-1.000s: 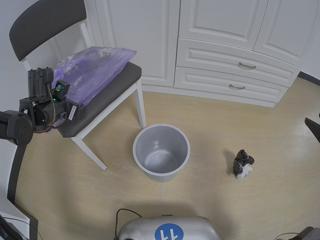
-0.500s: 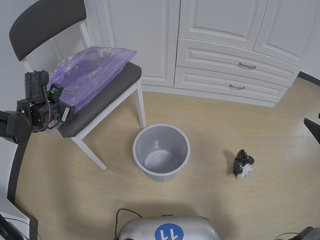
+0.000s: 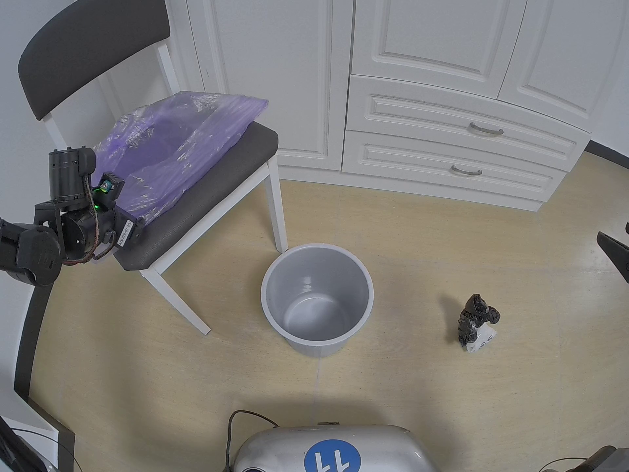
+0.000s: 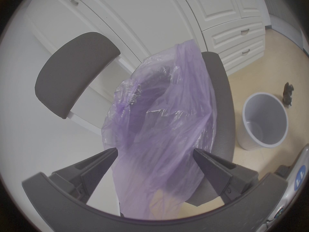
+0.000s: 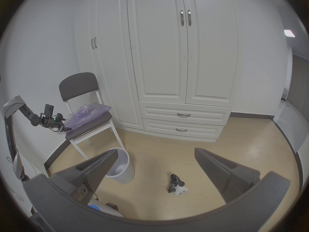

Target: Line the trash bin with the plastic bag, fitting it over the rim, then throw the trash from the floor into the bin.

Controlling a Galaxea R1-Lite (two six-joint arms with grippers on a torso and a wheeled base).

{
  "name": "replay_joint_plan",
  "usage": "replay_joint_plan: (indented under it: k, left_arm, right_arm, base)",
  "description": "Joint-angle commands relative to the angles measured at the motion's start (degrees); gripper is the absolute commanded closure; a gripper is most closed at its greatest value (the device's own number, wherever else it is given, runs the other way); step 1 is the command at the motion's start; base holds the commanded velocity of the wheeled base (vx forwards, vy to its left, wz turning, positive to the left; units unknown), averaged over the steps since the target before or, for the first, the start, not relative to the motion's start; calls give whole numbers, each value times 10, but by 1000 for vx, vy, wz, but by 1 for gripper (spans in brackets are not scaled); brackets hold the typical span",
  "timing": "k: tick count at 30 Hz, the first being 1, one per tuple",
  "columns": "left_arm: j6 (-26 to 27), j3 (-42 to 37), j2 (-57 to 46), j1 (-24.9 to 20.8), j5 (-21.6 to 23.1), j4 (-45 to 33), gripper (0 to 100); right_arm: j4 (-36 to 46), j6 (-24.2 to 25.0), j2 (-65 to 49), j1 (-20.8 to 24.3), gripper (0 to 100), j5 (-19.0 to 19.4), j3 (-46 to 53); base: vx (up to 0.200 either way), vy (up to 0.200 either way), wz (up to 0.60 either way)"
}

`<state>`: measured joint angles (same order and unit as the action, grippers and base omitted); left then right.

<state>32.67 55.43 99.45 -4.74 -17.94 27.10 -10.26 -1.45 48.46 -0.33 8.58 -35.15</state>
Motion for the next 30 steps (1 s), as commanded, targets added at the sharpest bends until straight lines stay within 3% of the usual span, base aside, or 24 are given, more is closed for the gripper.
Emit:
replay_joint_plan:
  k: [1,12,19,30]
  left_arm:
    - [9,4,14,6,-2,9,0]
    - [10,47,44,-5,-15,16,0]
    - [9,115,87,-27,-23,59,0]
    - [10,116,93,-28,-27,52,0]
  right_arm:
    - [0,0,1,0,0,0,0]
    - [0,0,1,-9,0,0,-1]
    - [0,0,0,-9,0,0,-1]
    - [0,0,0,-9,0,0,-2]
  base:
    - [0,0,0]
    - [0,0,0]
    - [0,0,0]
    - [0,0,0]
